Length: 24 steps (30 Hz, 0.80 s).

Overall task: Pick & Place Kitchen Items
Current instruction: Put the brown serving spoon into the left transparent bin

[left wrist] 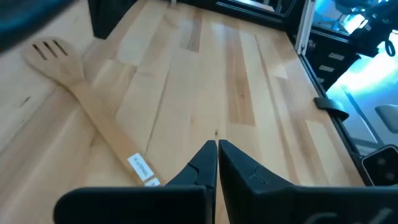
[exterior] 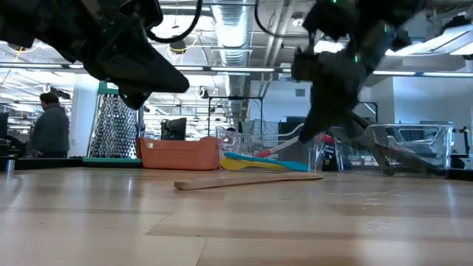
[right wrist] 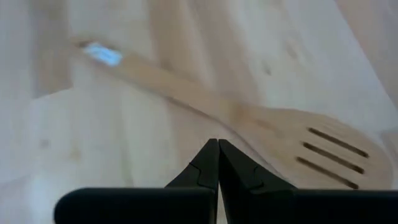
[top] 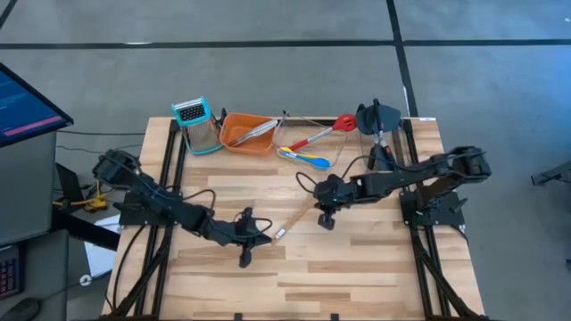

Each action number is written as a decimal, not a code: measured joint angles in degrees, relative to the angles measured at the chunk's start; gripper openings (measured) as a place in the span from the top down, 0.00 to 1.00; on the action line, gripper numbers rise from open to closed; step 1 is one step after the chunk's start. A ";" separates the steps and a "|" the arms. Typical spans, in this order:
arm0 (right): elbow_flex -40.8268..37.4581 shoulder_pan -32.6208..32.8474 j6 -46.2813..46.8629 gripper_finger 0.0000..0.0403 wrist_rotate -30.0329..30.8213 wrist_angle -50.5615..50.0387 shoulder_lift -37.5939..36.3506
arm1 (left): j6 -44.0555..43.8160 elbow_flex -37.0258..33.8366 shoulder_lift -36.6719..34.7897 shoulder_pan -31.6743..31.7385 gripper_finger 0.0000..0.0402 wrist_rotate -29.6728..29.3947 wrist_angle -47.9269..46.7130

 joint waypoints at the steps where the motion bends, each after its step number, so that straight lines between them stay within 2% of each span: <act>1: -1.49 -0.58 0.80 1.00 0.42 1.96 0.30 | -0.22 0.15 0.39 0.00 1.00 -0.03 0.13; 7: -8.89 -3.84 3.09 1.00 7.16 12.26 0.22 | -0.45 1.35 1.49 -0.33 1.00 -0.14 0.32; 15: -10.47 -8.69 1.73 1.00 7.67 14.29 -0.15 | -3.21 1.45 1.43 -0.94 1.00 -2.19 0.92; 24: -10.41 -8.86 1.22 1.00 7.04 17.51 2.35 | -6.24 1.45 3.84 -2.13 1.00 -4.23 1.05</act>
